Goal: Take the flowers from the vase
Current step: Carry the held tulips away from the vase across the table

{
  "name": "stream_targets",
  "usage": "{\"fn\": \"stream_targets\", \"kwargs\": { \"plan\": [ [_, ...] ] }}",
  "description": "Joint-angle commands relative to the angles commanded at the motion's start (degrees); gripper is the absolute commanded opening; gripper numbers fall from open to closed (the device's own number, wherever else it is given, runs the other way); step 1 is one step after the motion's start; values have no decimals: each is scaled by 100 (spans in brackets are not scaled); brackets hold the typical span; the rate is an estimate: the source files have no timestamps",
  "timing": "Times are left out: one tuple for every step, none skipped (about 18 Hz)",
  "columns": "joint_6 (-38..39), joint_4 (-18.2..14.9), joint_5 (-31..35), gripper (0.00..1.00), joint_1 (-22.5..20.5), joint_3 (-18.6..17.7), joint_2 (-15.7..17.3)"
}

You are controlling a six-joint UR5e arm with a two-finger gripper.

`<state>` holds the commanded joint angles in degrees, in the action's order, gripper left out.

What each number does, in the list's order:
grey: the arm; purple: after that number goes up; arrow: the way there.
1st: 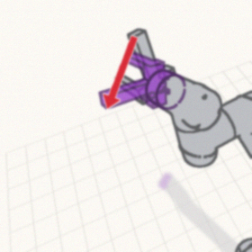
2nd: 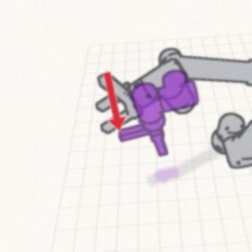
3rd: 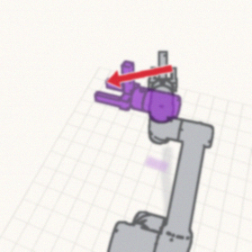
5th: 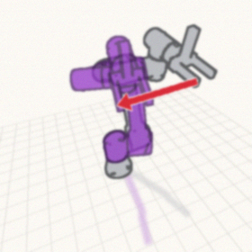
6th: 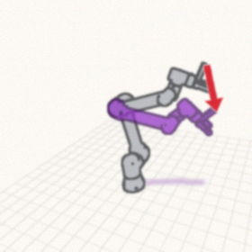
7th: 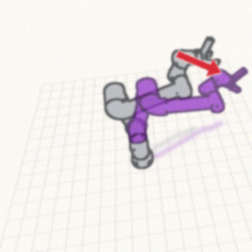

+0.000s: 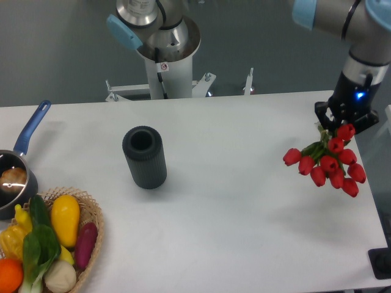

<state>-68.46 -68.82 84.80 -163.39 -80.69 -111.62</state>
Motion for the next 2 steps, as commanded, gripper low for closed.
{"fn": "stream_targets", "kwargs": {
  "plan": [
    [-9, 0, 88, 0, 53, 27, -27],
    [-9, 0, 167, 0, 79, 36, -44]
  ]
}}
